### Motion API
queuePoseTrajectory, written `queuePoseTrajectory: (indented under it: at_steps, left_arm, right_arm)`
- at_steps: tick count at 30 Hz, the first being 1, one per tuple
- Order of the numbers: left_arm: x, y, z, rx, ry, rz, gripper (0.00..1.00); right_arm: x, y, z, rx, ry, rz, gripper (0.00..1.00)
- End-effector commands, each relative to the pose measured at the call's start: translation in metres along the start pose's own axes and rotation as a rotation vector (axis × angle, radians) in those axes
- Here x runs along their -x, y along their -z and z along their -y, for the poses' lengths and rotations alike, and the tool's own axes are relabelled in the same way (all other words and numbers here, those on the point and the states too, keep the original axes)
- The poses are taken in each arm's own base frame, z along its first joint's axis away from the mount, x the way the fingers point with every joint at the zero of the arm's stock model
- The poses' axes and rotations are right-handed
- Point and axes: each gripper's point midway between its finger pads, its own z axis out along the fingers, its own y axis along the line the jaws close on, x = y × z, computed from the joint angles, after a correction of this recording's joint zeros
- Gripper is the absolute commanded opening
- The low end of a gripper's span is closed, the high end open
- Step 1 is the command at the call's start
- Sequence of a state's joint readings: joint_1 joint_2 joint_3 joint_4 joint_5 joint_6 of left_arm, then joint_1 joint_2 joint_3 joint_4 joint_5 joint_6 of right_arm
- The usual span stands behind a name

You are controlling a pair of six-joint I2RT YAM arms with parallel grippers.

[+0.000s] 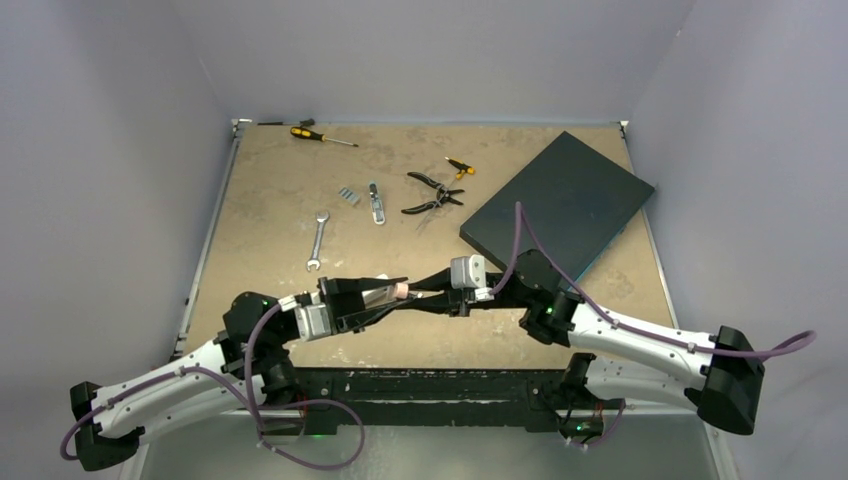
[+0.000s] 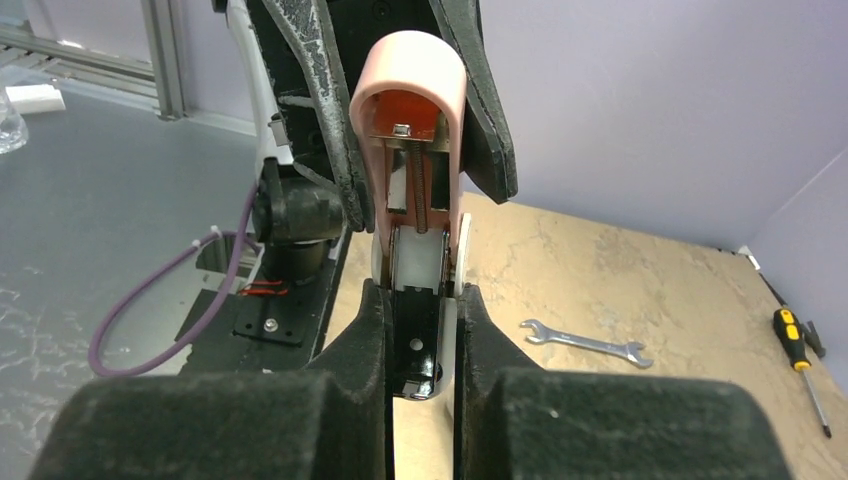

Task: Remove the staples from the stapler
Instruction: Unload the staple at the center of the board, then place the stapler at the center of the board.

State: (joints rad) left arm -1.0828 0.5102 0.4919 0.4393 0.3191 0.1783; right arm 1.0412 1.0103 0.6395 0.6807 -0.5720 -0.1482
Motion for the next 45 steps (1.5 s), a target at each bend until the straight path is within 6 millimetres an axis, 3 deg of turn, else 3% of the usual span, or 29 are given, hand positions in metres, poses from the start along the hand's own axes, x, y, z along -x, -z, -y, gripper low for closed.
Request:
queuePoseTrajectory:
  at_steps: [1, 2, 3, 6, 8, 12, 14, 19, 24, 30, 33, 38, 45]
  left_arm:
    - [0.008, 0.002, -0.01, 0.062, 0.004, 0.024, 0.2]
    - [0.007, 0.004, -0.013, 0.083, 0.01, 0.019, 0.3]
    - [0.006, 0.006, -0.018, 0.111, 0.013, 0.014, 0.57]
    - [0.006, 0.012, -0.028, 0.178, 0.019, -0.001, 0.78]
    - [0.007, 0.019, -0.041, 0.262, 0.042, -0.012, 0.83]
    - [-0.002, 0.043, -0.08, 0.542, 0.16, -0.065, 0.88]
    - [-0.01, 0.059, -0.096, 0.691, 0.239, -0.104, 0.9]
    - [-0.024, 0.103, -0.124, 1.024, 0.372, -0.199, 0.93]
    - [-0.031, 0.152, -0.137, 1.339, 0.449, -0.286, 0.95]
    - [-0.025, 0.186, -0.138, 1.483, 0.438, -0.329, 0.96]
    - [-0.028, 0.195, -0.137, 1.513, 0.436, -0.334, 0.96]
    - [-0.034, 0.197, -0.134, 1.512, 0.434, -0.35, 0.96]
    - [-0.04, 0.201, -0.131, 1.522, 0.429, -0.369, 0.96]
  right_arm:
    - [0.016, -0.004, 0.009, -0.037, 0.017, 0.04, 0.0]
    - [0.017, -0.002, 0.012, -0.06, 0.013, 0.045, 0.0]
    - [0.019, -0.001, 0.015, -0.081, 0.007, 0.051, 0.0]
    - [0.019, 0.004, 0.026, -0.165, -0.03, 0.052, 0.0]
    - [0.015, 0.007, 0.039, -0.249, -0.07, 0.033, 0.0]
    - [-0.002, 0.015, 0.073, -0.466, -0.197, -0.028, 0.0]
    - [-0.021, 0.017, 0.089, -0.586, -0.298, -0.079, 0.0]
    - [-0.074, 0.012, 0.131, -0.838, -0.431, -0.282, 0.0]
    - [-0.141, 0.009, 0.175, -1.02, -0.59, -0.496, 0.0]
    - [-0.212, 0.02, 0.224, -1.17, -0.741, -0.562, 0.0]
    - [-0.236, 0.023, 0.241, -1.224, -0.769, -0.565, 0.0]
    - [-0.268, 0.017, 0.264, -1.233, -0.779, -0.577, 0.0]
    - [-0.284, 0.021, 0.294, -1.285, -0.782, -0.542, 0.0]
